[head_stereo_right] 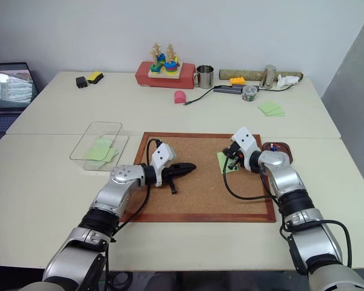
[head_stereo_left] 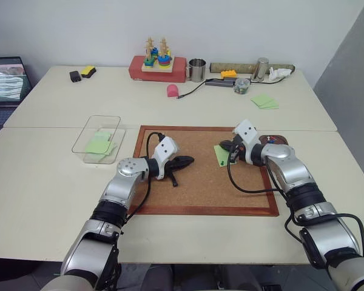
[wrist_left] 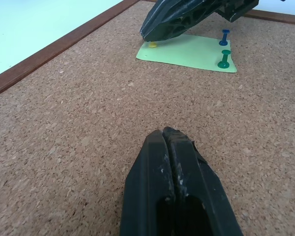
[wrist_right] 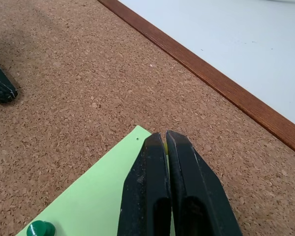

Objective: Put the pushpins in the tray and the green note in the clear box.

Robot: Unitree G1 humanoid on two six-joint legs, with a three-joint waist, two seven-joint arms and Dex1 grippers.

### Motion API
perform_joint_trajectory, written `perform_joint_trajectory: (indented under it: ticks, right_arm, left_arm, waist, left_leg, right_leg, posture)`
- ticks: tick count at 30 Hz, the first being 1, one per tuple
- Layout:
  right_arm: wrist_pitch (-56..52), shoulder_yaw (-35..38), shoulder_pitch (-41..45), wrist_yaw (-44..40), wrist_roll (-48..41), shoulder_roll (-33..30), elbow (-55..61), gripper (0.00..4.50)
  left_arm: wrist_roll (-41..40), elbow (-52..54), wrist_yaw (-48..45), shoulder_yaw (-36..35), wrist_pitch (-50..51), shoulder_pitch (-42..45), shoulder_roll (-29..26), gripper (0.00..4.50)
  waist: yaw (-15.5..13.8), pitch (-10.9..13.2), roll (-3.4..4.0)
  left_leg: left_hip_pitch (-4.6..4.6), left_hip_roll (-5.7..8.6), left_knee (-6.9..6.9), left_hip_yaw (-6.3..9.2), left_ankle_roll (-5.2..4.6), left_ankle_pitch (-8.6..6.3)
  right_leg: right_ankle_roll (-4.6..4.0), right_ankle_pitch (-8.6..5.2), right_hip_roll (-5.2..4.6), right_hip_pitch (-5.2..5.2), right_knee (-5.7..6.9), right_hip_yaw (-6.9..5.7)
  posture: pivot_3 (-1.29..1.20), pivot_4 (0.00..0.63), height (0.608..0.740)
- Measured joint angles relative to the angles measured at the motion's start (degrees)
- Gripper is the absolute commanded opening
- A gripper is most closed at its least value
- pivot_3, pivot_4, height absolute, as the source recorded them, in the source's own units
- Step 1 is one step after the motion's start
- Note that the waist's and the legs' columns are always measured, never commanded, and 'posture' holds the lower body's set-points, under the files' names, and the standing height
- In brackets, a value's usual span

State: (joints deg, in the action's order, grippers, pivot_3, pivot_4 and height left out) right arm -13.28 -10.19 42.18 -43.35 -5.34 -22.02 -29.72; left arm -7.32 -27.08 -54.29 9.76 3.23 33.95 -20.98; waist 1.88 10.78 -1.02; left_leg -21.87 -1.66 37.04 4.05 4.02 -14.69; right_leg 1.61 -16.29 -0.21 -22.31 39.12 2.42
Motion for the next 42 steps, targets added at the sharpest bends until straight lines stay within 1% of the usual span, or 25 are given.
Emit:
perform_joint_trajectory:
  ticks: [10,13,25,28,33,38,42]
  right_arm:
    - [-1.5,0.9,-0.6,-0.4,-0.4,0.0,2.6,0.01]
    - [-2.6,2.3,-0.8,-1.2,-1.5,-0.1,7.1,0.01]
    - [-6.6,3.6,-3.1,-1.7,-3.1,-0.4,14.0,0.01]
    - [-8.6,4.9,-3.4,-2.1,-5.1,-0.9,17.6,0.01]
    - [-11.6,7.4,-3.7,-2.8,-7.8,-3.0,22.7,0.01]
    - [-13.4,8.5,-6.4,-2.3,-8.7,-5.6,24.6,0.01]
    - [-12.1,8.9,-10.0,0.0,-3.6,-13.0,25.7,0.01]
  left_arm:
    - [0.2,0.1,0.0,0.0,0.1,-0.1,0.0,0.0]
    - [0.7,0.6,0.2,0.0,0.3,-0.5,0.0,0.0]
    - [0.9,1.2,0.2,-0.1,1.1,-0.7,0.0,0.0]
    - [0.9,1.4,0.3,-0.1,1.2,-0.7,0.1,0.0]
    - [0.9,1.4,0.4,0.0,1.2,-0.7,0.4,0.0]
    - [1.0,1.0,0.5,0.0,1.0,-0.5,0.7,0.0]
    - [1.0,0.6,0.4,0.0,0.5,-0.3,0.9,0.0]
  waist:
    - [0.0,0.0,0.0]
    - [0.0,0.0,0.01]
    - [0.0,0.0,0.01]
    - [0.0,0.0,0.01]
    - [0.0,0.0,0.01]
    - [-0.1,0.0,0.01]
    - [-0.3,0.0,0.03]
  left_leg:
    - [-0.01,0.0,-0.01,0.01,0.0,0.0]
    - [0.0,0.0,-0.01,0.01,0.0,0.0]
    - [0.01,0.0,-0.01,0.01,0.0,0.0]
    - [-0.01,0.0,-0.02,0.02,0.0,0.0]
    - [-0.02,0.0,-0.03,0.02,0.0,0.0]
    - [-0.02,0.02,-0.03,0.02,0.0,0.0]
    - [-0.03,0.07,-0.03,0.02,-0.01,0.0]
  right_leg:
    - [0.0,0.0,0.0,-0.01,-0.01,0.0]
    - [0.0,0.0,0.0,0.0,-0.01,0.0]
    - [0.0,0.0,0.0,0.0,-0.01,0.0]
    - [0.0,0.0,0.0,0.0,-0.02,0.0]
    - [0.0,-0.01,0.0,0.01,-0.06,-0.02]
    - [0.01,-0.01,-0.01,0.01,-0.06,-0.01]
    - [0.02,-0.01,-0.05,0.03,-0.1,-0.02]
  posture:
    - [0.0,0.15,0.74]
    - [0.0,0.15,0.74]
    - [0.0,0.15,0.74]
    - [0.0,0.15,0.74]
    - [0.0,0.15,0.74]
    - [0.0,0.15,0.74]
    - [0.0,0.15,0.74]
